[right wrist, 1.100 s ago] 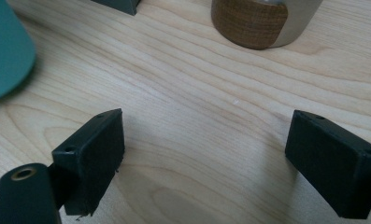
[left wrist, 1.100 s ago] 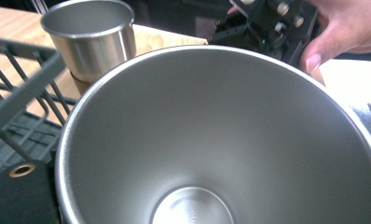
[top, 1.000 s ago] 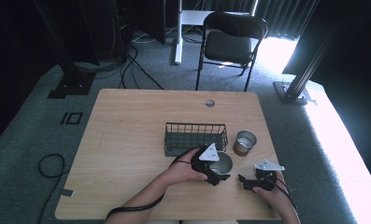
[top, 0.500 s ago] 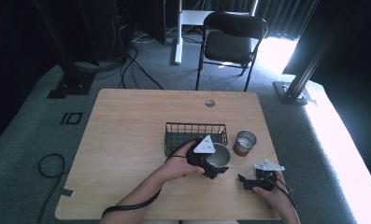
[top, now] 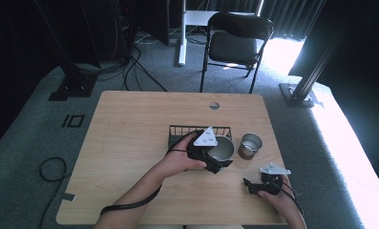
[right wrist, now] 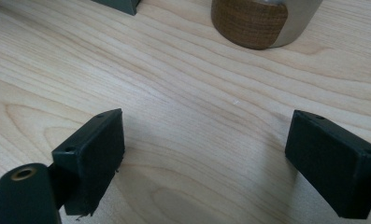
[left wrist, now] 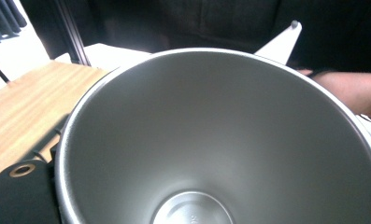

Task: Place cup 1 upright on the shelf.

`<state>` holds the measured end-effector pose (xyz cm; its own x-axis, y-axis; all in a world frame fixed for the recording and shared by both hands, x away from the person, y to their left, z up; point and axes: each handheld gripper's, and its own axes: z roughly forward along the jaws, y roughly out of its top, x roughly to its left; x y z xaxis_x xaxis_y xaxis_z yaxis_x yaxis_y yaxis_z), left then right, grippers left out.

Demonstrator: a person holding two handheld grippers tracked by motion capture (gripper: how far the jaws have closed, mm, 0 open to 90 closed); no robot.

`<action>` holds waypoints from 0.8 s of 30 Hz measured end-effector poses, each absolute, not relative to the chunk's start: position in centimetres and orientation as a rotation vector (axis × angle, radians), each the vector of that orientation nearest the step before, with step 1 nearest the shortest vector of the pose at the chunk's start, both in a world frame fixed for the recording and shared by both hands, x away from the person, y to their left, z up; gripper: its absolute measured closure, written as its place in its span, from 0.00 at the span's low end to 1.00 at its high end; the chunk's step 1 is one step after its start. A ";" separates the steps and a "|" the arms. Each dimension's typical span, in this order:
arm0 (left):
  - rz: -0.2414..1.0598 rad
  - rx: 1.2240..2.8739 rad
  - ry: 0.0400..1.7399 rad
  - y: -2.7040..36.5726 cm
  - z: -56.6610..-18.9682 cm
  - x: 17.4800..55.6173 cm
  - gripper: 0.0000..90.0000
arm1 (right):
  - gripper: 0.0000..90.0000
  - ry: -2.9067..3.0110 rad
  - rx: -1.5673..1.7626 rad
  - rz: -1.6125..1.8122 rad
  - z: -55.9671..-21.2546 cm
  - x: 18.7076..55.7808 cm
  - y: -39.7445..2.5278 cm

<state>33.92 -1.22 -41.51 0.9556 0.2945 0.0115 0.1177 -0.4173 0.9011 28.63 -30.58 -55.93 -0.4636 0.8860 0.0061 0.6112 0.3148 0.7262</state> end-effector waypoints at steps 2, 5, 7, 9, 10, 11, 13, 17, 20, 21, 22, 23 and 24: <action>0.203 1.987 0.310 -1.0 -41.1 34.1 0.15 | 0.13 2.192 1.331 0.948 -55.9 28.6 -30.6; 0.216 1.969 0.329 -0.6 -40.6 34.4 0.15 | 0.13 2.192 1.331 0.948 -55.9 28.6 -30.6; 0.232 1.951 0.355 -0.3 -40.4 34.6 0.15 | 0.13 2.193 1.331 0.948 -55.9 28.6 -30.6; 0.249 1.932 0.389 0.2 -40.1 35.0 0.15 | 0.13 2.192 1.331 0.948 -55.9 28.6 -30.6; 0.259 1.928 0.401 0.3 -40.0 35.1 0.15 | 0.13 2.193 1.331 0.947 -55.9 28.6 -30.6; 0.274 1.924 0.418 0.6 -39.9 35.2 0.15 | 0.13 2.193 1.331 0.947 -55.9 28.6 -30.6; 0.303 1.906 0.460 1.2 -39.6 35.7 0.15 | 0.13 2.192 1.331 0.948 -55.9 28.6 -30.6; 0.353 1.881 0.516 2.2 -39.3 36.3 0.15 | 0.13 2.192 1.331 0.948 -55.9 28.6 -30.6; 0.403 1.852 0.568 2.8 -39.2 36.8 0.15 | 0.13 2.192 1.331 0.948 -55.9 28.6 -30.6; 0.413 1.845 0.577 3.0 -39.2 36.9 0.15 | 0.13 2.192 1.331 0.948 -55.9 28.6 -30.6; 0.427 1.833 0.589 3.2 -39.2 37.1 0.15 | 0.13 2.192 1.331 0.948 -55.9 28.6 -30.6; 0.440 1.820 0.608 3.4 -39.2 37.2 0.15 | 0.13 2.192 1.331 0.948 -55.9 28.6 -30.6; 0.458 1.817 0.628 3.7 -39.2 37.5 0.15 | 0.13 2.192 1.331 0.948 -55.9 28.6 -30.6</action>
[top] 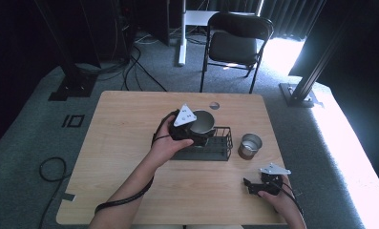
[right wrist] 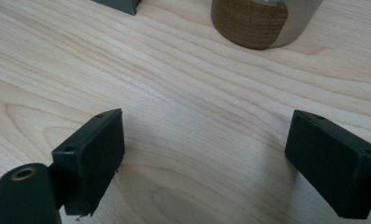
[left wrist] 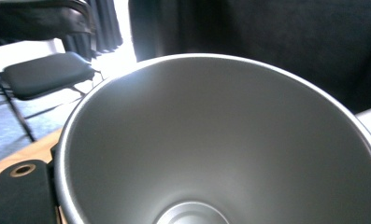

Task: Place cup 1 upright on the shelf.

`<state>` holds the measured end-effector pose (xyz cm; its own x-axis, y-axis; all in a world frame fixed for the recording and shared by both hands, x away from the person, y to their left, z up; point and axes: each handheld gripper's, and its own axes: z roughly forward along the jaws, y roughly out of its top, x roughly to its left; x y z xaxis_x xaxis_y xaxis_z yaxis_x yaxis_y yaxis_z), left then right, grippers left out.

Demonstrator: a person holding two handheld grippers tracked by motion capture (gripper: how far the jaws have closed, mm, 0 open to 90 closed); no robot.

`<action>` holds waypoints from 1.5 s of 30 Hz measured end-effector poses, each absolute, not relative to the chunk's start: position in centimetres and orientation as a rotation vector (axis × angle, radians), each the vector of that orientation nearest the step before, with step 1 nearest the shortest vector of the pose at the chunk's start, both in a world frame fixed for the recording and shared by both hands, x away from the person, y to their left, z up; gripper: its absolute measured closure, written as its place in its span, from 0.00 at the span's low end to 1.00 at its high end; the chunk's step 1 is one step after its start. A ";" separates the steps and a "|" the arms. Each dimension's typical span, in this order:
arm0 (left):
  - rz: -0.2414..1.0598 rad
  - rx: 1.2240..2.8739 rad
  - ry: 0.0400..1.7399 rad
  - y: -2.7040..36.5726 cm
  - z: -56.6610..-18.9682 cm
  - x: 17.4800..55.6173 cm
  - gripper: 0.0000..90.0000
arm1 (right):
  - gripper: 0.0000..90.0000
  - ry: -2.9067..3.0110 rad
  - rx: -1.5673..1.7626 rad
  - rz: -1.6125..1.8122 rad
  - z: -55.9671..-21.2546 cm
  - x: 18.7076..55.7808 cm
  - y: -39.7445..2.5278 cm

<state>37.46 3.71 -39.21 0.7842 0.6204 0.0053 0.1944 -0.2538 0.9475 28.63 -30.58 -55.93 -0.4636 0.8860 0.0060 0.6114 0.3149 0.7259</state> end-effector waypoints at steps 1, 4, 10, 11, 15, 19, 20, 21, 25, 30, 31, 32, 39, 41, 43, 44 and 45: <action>0.470 1.805 0.645 3.9 -39.2 37.6 0.15 | 0.13 2.192 1.331 0.948 -55.9 28.6 -30.6; 0.499 1.781 0.714 4.6 -39.6 38.1 0.15 | 0.13 2.192 1.331 0.948 -55.9 28.6 -30.6; 0.576 1.767 0.810 5.8 -41.1 39.2 0.15 | 0.13 2.192 1.331 0.948 -55.9 28.6 -30.6; 0.578 1.765 0.818 6.0 -41.4 39.3 0.15 | 0.13 2.192 1.331 0.948 -55.9 28.6 -30.6; 0.582 1.749 0.855 6.5 -42.8 39.8 0.15 | 0.13 2.193 1.332 0.948 -55.9 28.6 -30.6; 0.567 1.730 0.898 6.9 -44.2 40.1 0.15 | 0.13 2.193 1.331 0.948 -55.9 28.6 -30.6; 0.559 1.725 0.905 7.0 -44.5 40.2 0.15 | 0.13 2.193 1.332 0.947 -55.9 28.6 -30.6; 0.552 1.726 0.909 7.0 -44.7 40.3 0.15 | 0.13 2.193 1.331 0.948 -55.9 28.6 -30.6; 0.545 1.739 0.915 7.0 -45.6 40.4 0.15 | 0.13 2.193 1.331 0.947 -55.9 28.6 -30.6; 0.527 1.755 0.917 7.0 -46.7 40.5 0.15 | 0.13 2.193 1.331 0.948 -55.9 28.6 -30.6; 0.530 1.757 0.919 6.9 -46.9 40.5 0.15 | 0.13 2.193 1.331 0.947 -55.9 28.6 -30.6; 0.535 1.772 0.916 6.8 -47.1 40.5 0.15 | 0.13 2.193 1.331 0.948 -55.9 28.6 -30.6; 0.550 1.788 0.883 6.5 -47.7 40.4 0.15 | 0.13 2.193 1.331 0.948 -55.9 28.6 -30.6; 0.549 1.800 0.870 6.4 -47.8 40.3 0.15 | 0.13 2.193 1.332 0.947 -55.9 28.6 -30.6; 0.535 1.816 0.884 6.3 -47.7 40.3 0.14 | 0.13 2.193 1.331 0.947 -55.9 28.6 -30.6; 0.545 1.832 0.878 6.3 -47.7 40.3 0.14 | 0.13 2.193 1.331 0.947 -55.9 28.6 -30.6; 0.551 1.840 0.867 6.2 -47.7 40.2 0.08 | 0.13 2.193 1.331 0.947 -55.9 28.6 -30.6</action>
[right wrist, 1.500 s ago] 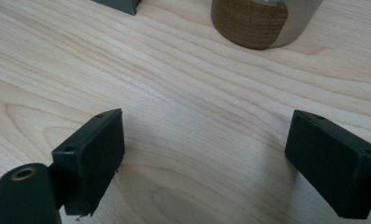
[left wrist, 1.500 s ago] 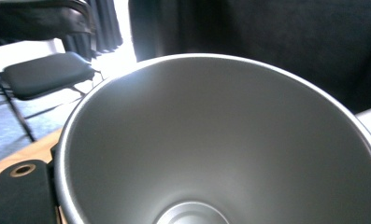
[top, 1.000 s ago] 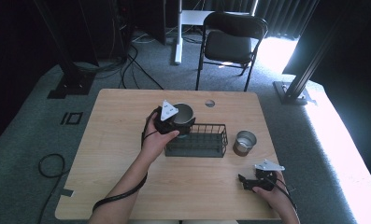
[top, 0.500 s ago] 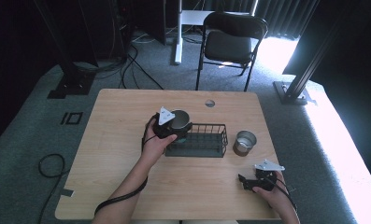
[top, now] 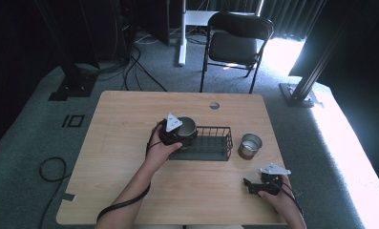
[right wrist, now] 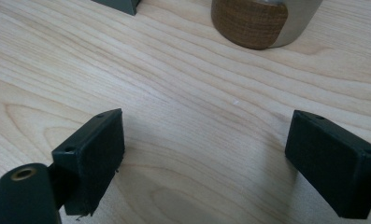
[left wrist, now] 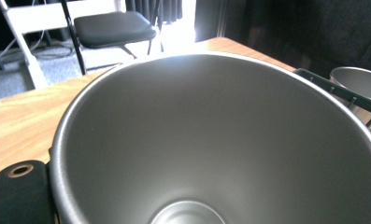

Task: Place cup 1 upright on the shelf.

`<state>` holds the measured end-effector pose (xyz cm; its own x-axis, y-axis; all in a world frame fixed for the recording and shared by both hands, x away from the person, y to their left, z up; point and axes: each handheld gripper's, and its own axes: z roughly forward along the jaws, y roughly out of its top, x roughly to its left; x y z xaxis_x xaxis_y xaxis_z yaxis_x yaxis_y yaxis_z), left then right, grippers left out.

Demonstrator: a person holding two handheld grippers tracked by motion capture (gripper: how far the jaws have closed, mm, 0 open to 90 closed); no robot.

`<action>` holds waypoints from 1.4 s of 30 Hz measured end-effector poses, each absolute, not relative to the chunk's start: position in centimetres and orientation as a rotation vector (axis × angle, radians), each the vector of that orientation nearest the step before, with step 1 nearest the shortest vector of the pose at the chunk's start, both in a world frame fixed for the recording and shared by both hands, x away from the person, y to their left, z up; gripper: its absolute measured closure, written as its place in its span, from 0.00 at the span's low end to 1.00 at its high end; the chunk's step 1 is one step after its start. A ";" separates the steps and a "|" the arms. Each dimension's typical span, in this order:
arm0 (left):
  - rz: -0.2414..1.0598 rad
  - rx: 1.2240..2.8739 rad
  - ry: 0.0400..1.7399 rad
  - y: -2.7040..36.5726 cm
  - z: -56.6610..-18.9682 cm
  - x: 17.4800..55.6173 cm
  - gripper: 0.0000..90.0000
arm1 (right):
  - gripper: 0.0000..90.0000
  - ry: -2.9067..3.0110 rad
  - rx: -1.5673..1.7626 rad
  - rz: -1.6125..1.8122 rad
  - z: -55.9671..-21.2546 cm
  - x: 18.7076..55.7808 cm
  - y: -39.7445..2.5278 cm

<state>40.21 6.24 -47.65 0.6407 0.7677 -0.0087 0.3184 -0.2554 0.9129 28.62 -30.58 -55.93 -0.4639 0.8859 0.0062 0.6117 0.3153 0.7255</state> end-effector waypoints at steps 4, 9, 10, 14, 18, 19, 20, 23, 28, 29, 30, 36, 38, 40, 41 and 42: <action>0.533 1.820 0.860 6.6 -47.5 40.1 0.02 | 0.13 2.193 1.331 0.947 -55.9 28.6 -30.6; 0.530 1.811 0.865 7.3 -47.1 39.8 0.02 | 0.13 2.193 1.331 0.947 -55.9 28.6 -30.6; 0.521 1.805 0.860 7.4 -47.1 39.7 0.02 | 0.13 2.193 1.331 0.947 -55.9 28.6 -30.6; 0.511 1.812 0.851 7.9 -47.0 39.1 0.02 | 0.13 2.193 1.331 0.947 -55.9 28.6 -30.6; 0.497 1.811 0.854 8.5 -47.0 38.8 0.02 | 0.13 2.193 1.332 0.947 -55.9 28.6 -30.6; 0.495 1.817 0.851 8.6 -46.9 38.6 0.02 | 0.13 2.193 1.332 0.947 -55.9 28.6 -30.6; 0.496 1.817 0.848 8.7 -46.9 38.5 0.02 | 0.13 2.193 1.332 0.947 -55.9 28.6 -30.6; 0.495 1.820 0.843 9.0 -46.8 38.3 0.02 | 0.13 2.193 1.330 0.947 -55.9 28.6 -30.6; 0.484 1.826 0.842 9.8 -47.0 37.6 0.02 | 0.13 2.193 1.330 0.947 -55.9 28.6 -30.6; 0.485 1.832 0.842 9.9 -47.1 37.5 0.02 | 0.13 2.193 1.330 0.947 -55.9 28.6 -30.6; 0.484 1.841 0.840 10.0 -47.2 37.4 0.02 | 0.13 2.193 1.330 0.947 -55.9 28.6 -30.6; 0.481 1.839 0.840 10.6 -47.4 36.8 0.02 | 0.13 2.193 1.331 0.947 -55.9 28.6 -30.6; 0.500 1.841 0.841 10.8 -47.5 36.6 0.02 | 0.13 2.193 1.332 0.948 -55.9 28.6 -30.6; 0.494 1.844 0.845 11.0 -47.7 36.4 0.02 | 0.13 2.193 1.332 0.948 -55.9 28.6 -30.6; 0.494 1.844 0.845 11.0 -47.7 36.4 0.02 | 0.13 2.193 1.332 0.948 -55.9 28.6 -30.6; 0.487 1.842 0.855 11.5 -48.0 36.2 0.02 | 0.13 2.193 1.332 0.948 -55.9 28.6 -30.6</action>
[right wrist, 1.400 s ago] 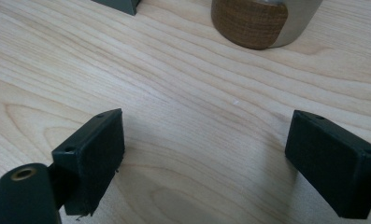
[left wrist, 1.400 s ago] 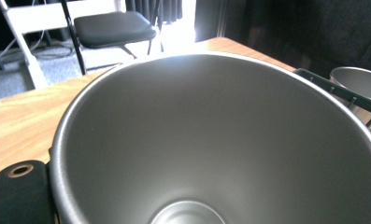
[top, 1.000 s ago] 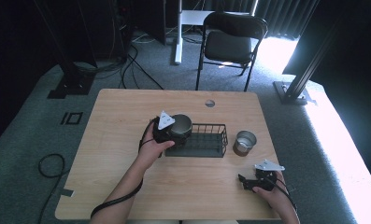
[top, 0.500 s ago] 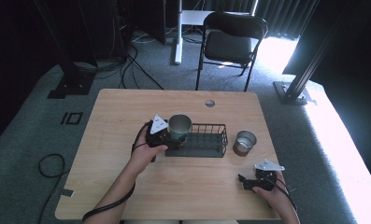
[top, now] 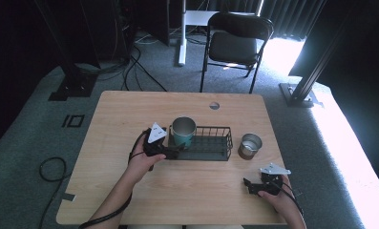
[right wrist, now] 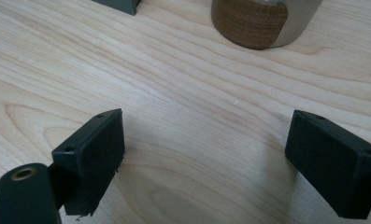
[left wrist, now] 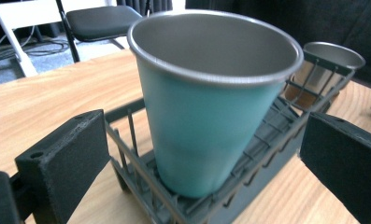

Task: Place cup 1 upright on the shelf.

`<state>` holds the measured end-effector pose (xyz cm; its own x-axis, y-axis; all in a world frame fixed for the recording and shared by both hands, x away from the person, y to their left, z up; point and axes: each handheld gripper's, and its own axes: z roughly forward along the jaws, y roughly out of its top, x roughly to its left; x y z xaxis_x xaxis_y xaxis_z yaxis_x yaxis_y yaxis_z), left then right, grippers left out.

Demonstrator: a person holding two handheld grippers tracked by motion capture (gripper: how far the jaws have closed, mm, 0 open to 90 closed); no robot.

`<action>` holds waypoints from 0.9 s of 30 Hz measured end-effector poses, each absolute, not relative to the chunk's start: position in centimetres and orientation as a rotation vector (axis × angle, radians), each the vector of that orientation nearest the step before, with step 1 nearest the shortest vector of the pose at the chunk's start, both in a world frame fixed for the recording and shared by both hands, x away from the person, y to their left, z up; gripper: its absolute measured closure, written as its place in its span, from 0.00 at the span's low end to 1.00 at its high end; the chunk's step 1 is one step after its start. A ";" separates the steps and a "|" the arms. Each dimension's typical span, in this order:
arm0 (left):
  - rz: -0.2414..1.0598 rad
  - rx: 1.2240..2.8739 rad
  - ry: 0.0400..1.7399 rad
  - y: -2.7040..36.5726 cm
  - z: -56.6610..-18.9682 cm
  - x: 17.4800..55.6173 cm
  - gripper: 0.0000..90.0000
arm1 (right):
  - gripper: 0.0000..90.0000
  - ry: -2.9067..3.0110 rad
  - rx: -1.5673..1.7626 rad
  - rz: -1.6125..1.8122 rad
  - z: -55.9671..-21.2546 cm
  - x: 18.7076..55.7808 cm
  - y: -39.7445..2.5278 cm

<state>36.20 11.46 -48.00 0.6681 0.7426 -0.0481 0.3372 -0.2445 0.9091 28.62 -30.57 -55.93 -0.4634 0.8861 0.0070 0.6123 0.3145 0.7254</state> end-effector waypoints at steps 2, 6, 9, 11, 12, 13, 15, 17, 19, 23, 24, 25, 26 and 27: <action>0.485 1.837 0.865 11.9 -48.2 36.0 0.02 | 0.13 2.193 1.332 0.948 -55.9 28.6 -30.6; 0.490 1.840 0.870 12.8 -48.3 35.4 0.02 | 0.13 2.193 1.332 0.948 -55.9 28.6 -30.6; 0.492 1.858 0.881 13.4 -48.6 35.1 0.02 | 0.13 2.193 1.332 0.948 -55.9 28.6 -30.6; 0.489 1.861 0.889 13.8 -48.9 34.9 0.02 | 0.13 2.193 1.332 0.948 -55.9 28.6 -30.6; 0.489 1.866 0.892 14.0 -49.0 34.8 0.02 | 0.13 2.193 1.332 0.948 -55.9 28.6 -30.6; 0.492 1.868 0.897 14.2 -49.1 34.7 0.02 | 0.13 2.193 1.332 0.948 -55.9 28.6 -30.6; 0.491 1.869 0.905 14.6 -49.2 34.5 0.02 | 0.13 2.193 1.332 0.948 -55.9 28.6 -30.6; 0.496 1.873 0.911 15.0 -49.4 34.3 0.02 | 0.13 2.193 1.332 0.948 -55.9 28.6 -30.6; 0.497 1.879 0.917 15.5 -49.5 34.2 0.02 | 0.13 2.193 1.332 0.948 -55.9 28.6 -30.6; 0.498 1.891 0.934 16.5 -49.9 34.0 0.02 | 0.13 2.193 1.332 0.948 -55.9 28.6 -30.6; 0.500 1.891 0.940 16.7 -50.0 34.0 0.02 | 0.13 2.193 1.332 0.948 -55.9 28.6 -30.6; 0.501 1.892 0.946 17.0 -50.1 33.9 0.02 | 0.13 2.193 1.332 0.948 -55.9 28.6 -30.6; 0.501 1.891 0.949 17.2 -50.2 33.9 0.02 | 0.13 2.193 1.332 0.948 -55.9 28.6 -30.6; 0.502 1.893 0.953 17.5 -50.2 33.9 0.02 | 0.13 2.193 1.332 0.948 -55.9 28.6 -30.6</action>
